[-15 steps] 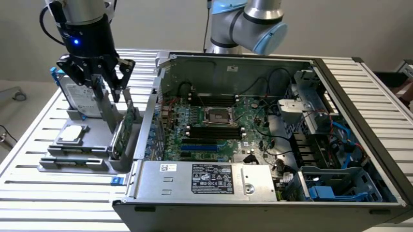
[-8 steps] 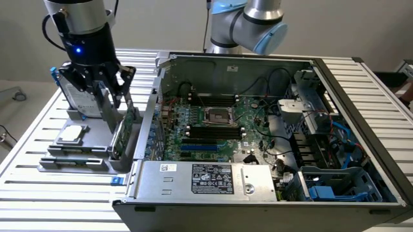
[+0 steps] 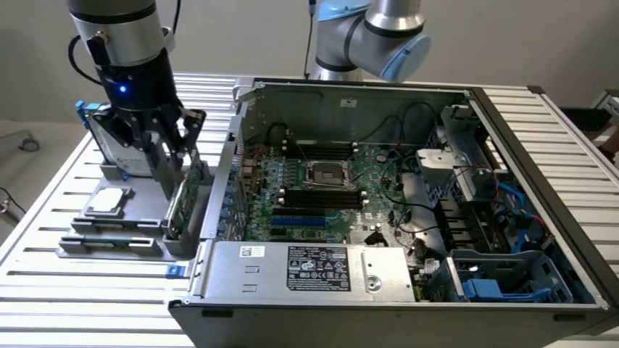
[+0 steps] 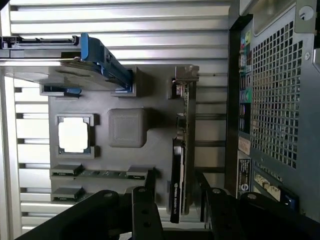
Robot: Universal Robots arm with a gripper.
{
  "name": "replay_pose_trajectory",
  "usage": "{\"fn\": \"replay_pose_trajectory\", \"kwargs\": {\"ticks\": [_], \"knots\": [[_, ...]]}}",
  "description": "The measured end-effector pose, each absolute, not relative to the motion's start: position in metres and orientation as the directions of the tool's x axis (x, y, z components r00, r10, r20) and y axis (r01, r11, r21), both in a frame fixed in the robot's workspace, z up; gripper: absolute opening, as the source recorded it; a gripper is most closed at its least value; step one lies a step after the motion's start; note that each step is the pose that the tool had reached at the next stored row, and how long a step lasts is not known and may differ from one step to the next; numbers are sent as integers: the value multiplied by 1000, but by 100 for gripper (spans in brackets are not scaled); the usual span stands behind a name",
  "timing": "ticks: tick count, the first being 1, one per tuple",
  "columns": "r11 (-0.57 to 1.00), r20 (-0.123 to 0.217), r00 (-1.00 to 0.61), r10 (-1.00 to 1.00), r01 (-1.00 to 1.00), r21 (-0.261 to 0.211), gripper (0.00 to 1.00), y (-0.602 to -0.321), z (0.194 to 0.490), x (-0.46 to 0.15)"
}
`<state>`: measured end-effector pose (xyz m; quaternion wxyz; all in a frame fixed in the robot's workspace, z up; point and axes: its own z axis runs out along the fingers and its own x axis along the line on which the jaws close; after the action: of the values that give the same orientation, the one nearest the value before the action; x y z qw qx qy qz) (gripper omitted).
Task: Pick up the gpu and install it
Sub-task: 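Pick up the gpu and move the gpu toward the slot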
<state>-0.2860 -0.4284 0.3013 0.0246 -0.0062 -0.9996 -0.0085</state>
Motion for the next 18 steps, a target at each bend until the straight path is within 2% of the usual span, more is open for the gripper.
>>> {"fn": "replay_pose_trajectory", "kwargs": {"ticks": [18], "knots": [[1000,49,-999,7,8,15,42,-430,269,-283]]}}
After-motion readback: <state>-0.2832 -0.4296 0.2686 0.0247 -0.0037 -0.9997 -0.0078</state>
